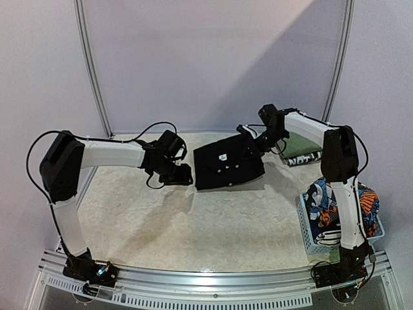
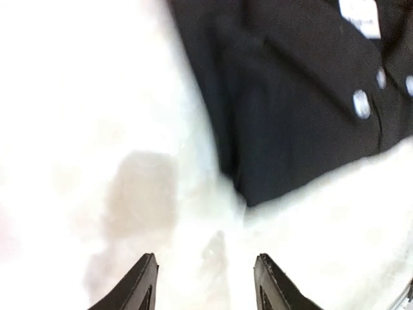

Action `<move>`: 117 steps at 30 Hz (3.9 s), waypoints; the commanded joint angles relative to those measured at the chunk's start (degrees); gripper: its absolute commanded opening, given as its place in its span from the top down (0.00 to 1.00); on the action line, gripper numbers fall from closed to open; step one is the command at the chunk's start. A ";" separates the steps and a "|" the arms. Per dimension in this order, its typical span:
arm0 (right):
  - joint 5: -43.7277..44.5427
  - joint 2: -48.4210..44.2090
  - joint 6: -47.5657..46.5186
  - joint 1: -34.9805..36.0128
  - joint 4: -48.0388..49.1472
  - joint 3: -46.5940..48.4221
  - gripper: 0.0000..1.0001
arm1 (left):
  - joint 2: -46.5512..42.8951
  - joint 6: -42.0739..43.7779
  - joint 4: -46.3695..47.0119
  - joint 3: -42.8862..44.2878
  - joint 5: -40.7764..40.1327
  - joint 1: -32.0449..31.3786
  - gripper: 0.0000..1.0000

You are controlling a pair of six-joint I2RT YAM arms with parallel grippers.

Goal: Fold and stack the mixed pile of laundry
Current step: Pick up the square-folded shirt from the center of the board, then place the square-folded shirt at the corner of the board, then adjust the square-folded shirt at the center of the board.

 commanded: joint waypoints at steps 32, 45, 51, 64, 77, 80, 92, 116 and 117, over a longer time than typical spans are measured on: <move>41.78 0.99 -34.59 -12.91 -13.81 26.59 1.00 | -3.67 0.54 -3.49 -3.08 -1.16 -2.48 0.48; 45.86 -2.24 -35.59 -14.57 -12.24 27.72 1.00 | -3.55 -0.65 -3.36 -1.40 -0.42 -5.18 0.48; 47.36 -0.52 -35.95 -17.35 -8.13 27.73 1.00 | -4.29 0.00 -5.23 -0.32 -2.00 -6.58 0.48; 51.15 5.84 -36.61 -24.35 1.00 27.56 1.00 | -1.90 1.86 -5.89 1.76 0.14 -7.11 0.48; 58.00 14.71 -36.92 -26.36 15.38 25.74 0.43 | -2.77 1.16 -6.12 0.12 0.38 -7.37 0.48; 59.18 14.06 -35.35 -26.65 16.40 25.26 0.28 | -2.75 0.93 -5.99 0.14 0.48 -7.54 0.48; 38.88 -5.87 -20.33 -26.67 9.51 13.73 0.01 | -2.52 1.22 -5.57 0.63 0.60 -8.07 0.48; 35.29 -3.38 -37.27 -15.37 -1.33 5.15 0.24 | -5.47 1.20 -4.95 -2.08 0.33 -8.69 0.48; 37.31 -2.80 -37.58 -15.09 -0.70 5.04 0.24 | -5.47 1.15 -4.92 -2.10 0.37 -8.69 0.48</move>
